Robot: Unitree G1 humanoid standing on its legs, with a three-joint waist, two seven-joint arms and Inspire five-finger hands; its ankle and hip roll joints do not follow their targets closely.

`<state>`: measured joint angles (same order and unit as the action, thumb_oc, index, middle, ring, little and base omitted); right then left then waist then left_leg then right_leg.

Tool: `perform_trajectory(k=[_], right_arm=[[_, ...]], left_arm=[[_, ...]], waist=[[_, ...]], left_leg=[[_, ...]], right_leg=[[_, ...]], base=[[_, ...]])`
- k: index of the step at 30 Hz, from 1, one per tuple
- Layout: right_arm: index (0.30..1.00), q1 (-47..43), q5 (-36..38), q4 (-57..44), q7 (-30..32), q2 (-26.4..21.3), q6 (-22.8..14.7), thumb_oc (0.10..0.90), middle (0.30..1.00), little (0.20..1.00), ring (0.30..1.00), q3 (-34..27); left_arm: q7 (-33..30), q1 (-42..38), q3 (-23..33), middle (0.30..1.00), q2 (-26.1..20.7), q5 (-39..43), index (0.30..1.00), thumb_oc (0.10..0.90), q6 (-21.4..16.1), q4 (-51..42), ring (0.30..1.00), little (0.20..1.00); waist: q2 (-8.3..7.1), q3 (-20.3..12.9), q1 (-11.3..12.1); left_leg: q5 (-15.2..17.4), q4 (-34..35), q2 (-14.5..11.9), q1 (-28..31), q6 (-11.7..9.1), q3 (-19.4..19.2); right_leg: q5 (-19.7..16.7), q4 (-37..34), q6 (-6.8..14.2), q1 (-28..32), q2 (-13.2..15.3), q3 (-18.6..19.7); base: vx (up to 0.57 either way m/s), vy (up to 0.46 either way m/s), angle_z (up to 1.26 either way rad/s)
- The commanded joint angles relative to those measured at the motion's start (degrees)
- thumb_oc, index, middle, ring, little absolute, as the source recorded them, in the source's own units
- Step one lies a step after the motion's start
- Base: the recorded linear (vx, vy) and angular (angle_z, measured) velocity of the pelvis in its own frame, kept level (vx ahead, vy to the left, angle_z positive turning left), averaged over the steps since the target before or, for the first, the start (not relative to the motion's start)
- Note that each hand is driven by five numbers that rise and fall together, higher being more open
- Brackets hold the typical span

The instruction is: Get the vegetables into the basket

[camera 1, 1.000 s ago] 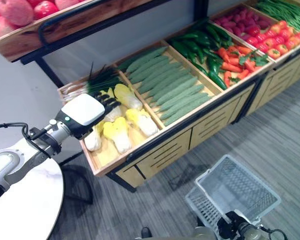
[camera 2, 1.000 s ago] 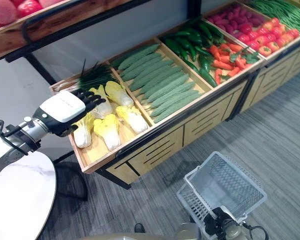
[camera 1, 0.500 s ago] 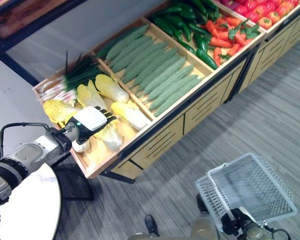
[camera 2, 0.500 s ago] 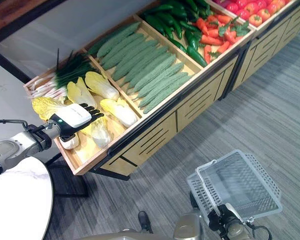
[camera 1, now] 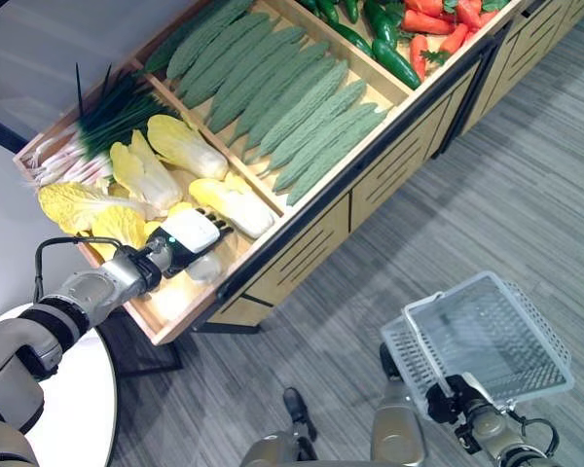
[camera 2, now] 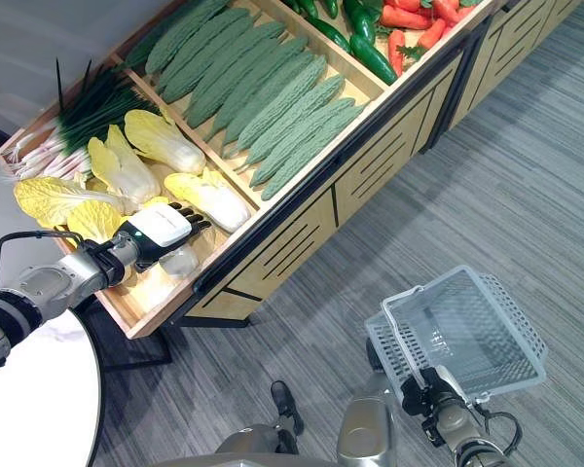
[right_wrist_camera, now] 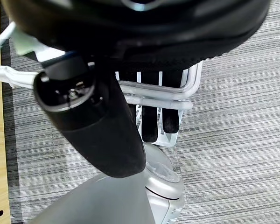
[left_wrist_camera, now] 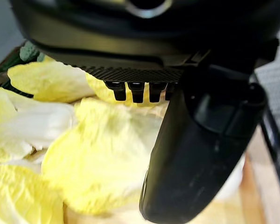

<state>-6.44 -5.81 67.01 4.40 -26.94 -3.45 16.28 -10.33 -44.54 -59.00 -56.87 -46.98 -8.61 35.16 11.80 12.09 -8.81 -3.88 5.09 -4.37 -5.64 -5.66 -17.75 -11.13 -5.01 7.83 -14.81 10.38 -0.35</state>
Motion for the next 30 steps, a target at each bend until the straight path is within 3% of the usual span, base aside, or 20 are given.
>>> perform_trajectory(k=[1,8,10,11,22,30], right_arm=[[0.300,0.9,1.7,-0.4,-1.0,3.0,-1.3,0.400,0.300,0.300,0.300,3.8],[0.300,0.5,1.7,0.4,-1.0,3.1,-1.1,0.400,0.300,0.300,0.300,4.7],[0.300,0.4,1.5,0.4,-1.2,3.3,-1.0,0.400,0.300,0.300,0.300,5.3],[0.300,0.4,1.5,0.4,-1.2,3.3,-0.9,0.400,0.300,0.300,0.300,5.3],[0.300,0.5,1.2,-0.4,-1.8,3.9,-0.8,0.400,0.300,0.300,0.300,6.5],[0.300,0.6,0.5,-0.1,-2.0,3.7,-0.1,0.400,0.300,0.300,0.300,6.3]], left_arm=[[0.2,-7.7,2.4,1.000,-3.0,-1.2,1.000,0.900,3.4,5.8,1.000,1.000],[1.4,-8.7,1.8,1.000,-0.2,-1.1,1.000,0.900,3.6,9.4,1.000,1.000],[1.9,-8.8,2.0,0.580,1.3,-0.5,0.580,0.600,4.0,11.3,0.580,0.580],[1.8,-8.8,1.9,0.300,1.3,-0.5,0.300,0.400,4.0,11.4,0.300,0.300],[1.9,-8.0,4.1,0.300,2.3,0.9,0.300,0.400,4.4,11.6,0.300,0.300],[2.6,-5.5,7.4,0.300,3.8,2.8,0.300,0.400,5.0,10.9,0.300,0.300]], waist=[[-3.56,-0.6,-1.0],[-4.41,-0.3,-0.7],[-4.69,-0.2,-0.7],[-4.69,-0.2,-0.7],[-5.85,-0.3,-0.1],[-7.52,-0.6,0.6]], left_leg=[[0.1,-0.1,2.1,0.1,-2.1,2.0],[-0.1,-0.1,2.0,0.0,-2.1,2.1],[-0.2,-0.1,1.9,0.0,-2.1,2.2],[-0.2,-0.1,1.9,0.0,-2.1,2.2],[-0.4,-0.1,2.3,-0.7,-1.8,2.7],[-0.3,-0.1,2.1,-0.3,-1.7,3.2]], right_leg=[[-0.6,0.1,5.8,1.0,4.4,-1.8],[-0.7,0.1,5.7,1.0,4.4,-1.9],[-0.7,0.2,5.6,1.0,4.4,-1.9],[-0.7,0.2,5.6,1.1,4.4,-2.0],[-1.3,0.2,5.7,0.6,5.0,-2.0],[-1.2,0.2,5.6,1.4,5.0,-2.1]], base=[[0.00,0.000,0.00],[0.00,0.000,0.00],[-0.02,0.003,0.00],[0.00,0.000,0.00],[-0.01,0.009,-0.01],[0.00,0.000,0.00]])
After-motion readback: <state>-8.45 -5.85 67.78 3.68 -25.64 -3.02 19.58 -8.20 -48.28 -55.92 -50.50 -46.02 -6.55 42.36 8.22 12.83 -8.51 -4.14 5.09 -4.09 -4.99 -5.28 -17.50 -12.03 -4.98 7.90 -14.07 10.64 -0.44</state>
